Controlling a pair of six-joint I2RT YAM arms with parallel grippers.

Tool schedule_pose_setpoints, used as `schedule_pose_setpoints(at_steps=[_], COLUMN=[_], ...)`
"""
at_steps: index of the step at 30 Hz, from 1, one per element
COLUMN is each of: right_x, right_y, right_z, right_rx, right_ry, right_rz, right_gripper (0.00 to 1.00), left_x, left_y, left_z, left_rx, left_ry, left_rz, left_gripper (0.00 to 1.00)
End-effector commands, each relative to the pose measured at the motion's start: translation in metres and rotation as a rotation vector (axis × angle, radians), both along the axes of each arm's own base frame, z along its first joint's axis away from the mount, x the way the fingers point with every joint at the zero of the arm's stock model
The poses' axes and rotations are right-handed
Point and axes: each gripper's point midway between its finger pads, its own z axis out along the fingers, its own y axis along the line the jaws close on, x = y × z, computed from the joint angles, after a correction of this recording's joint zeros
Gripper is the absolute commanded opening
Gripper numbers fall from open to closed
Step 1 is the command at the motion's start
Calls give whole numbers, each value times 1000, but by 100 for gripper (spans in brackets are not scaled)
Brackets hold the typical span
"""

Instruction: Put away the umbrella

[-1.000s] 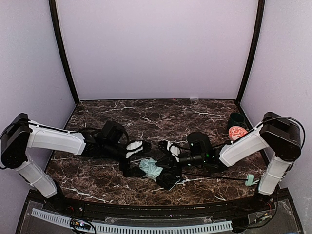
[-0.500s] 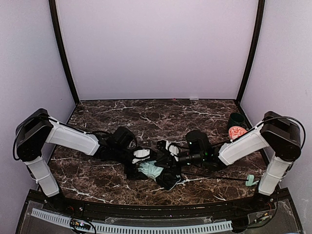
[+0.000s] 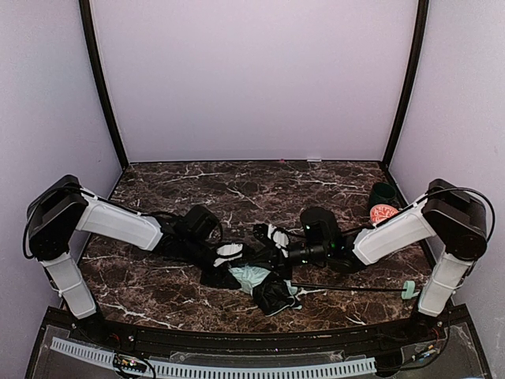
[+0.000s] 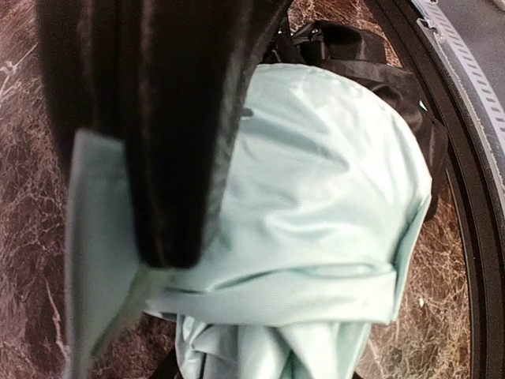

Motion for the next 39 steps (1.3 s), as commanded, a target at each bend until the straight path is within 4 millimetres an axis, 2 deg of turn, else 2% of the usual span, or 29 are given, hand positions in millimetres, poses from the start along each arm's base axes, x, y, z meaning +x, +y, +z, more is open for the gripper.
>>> schedule_pose_setpoints(at_steps=[1,4,8,16,19,21,24,26,33,34,39], right_x=[9,19,54,123,133,122,96,81,37,30,5], right_y=[4,1,-13,-31,-35,-29,-23,-23,-23,-24,-26], right_z=[29,49,76,89,102,105,98,92,94,98,89], right_rx=[59,93,161,236,280,292,295,286,280,281,256], right_ry=[-64,-103,-105,-12,-2,-2,11,13,-3,-12,-9], right_rz=[-10,-80,-251,-465,-483,-417,-316,-273,-131,-114,-39], right_gripper=[0,0,0,0,0,0,0,0,0,0,0], left_x=[-10,-12,-15,-30,-31,-27,-13,-10,0,2,13], left_y=[-4,-3,-1,1,4,2,1,-2,4,5,7], left_z=[4,-2,-9,-6,-9,-10,-11,-10,-30,-31,-34], left_rx=[-12,14,30,13,24,27,23,16,71,65,49], left_ry=[102,149,203,255,265,286,366,429,627,648,696], left_rz=[-4,19,46,5,15,40,114,130,204,216,257], left_gripper=[0,0,0,0,0,0,0,0,0,0,0])
